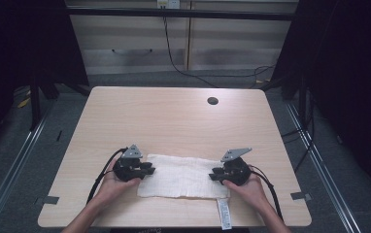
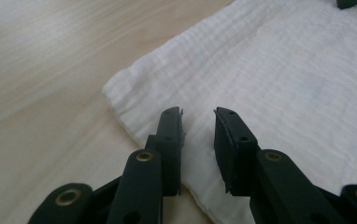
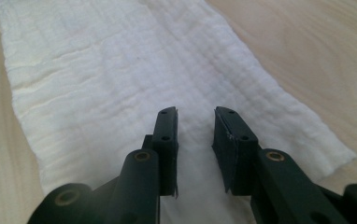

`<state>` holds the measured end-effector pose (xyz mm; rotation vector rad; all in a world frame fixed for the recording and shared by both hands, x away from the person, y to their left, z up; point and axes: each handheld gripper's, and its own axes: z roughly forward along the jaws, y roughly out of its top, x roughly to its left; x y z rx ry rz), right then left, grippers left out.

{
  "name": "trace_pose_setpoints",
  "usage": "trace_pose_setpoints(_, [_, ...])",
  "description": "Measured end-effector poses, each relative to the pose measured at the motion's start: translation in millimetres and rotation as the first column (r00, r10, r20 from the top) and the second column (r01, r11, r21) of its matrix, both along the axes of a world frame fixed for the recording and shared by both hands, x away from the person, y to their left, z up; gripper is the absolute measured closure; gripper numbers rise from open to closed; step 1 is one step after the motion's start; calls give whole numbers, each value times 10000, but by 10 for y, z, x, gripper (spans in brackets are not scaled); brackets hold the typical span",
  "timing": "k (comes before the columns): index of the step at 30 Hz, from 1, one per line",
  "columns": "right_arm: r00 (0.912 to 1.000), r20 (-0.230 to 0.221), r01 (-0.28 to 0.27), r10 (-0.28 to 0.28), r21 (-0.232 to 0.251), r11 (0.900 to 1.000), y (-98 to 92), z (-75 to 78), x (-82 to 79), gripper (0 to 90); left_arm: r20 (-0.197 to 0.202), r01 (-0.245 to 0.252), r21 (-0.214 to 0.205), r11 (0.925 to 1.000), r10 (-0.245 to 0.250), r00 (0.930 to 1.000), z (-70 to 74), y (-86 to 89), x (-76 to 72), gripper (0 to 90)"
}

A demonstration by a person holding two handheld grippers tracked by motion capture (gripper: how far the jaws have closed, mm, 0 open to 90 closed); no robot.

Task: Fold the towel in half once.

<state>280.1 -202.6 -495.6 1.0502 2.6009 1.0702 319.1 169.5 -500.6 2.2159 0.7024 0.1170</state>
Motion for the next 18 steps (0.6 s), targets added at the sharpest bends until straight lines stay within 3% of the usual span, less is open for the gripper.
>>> trace_pose_setpoints(5, [9995,-219,-229,231,121,9997,26,14,-26,685,47,7,60,10000,-7,10000,9,80,-153,715])
trace_pose_setpoints(8, [9997,11,-242,241,291,9993,-19,82,24,722,-6,-20,-47,10000,20,10000,3,120,-156,716])
trace_pose_setpoints(10, [9996,246,91,-101,431,9990,-97,145,79,717,-81,-61,-190,9998,59,10000,-5,123,-152,716])
trace_pose_setpoints(14, [9961,225,828,-853,976,9918,-278,185,234,724,-28,-71,-118,9999,70,10000,-2,116,-165,708])
trace_pose_setpoints(18, [9950,5,989,-994,1008,9900,-304,110,341,691,-17,-27,-132,9999,27,10000,-3,120,-157,708])
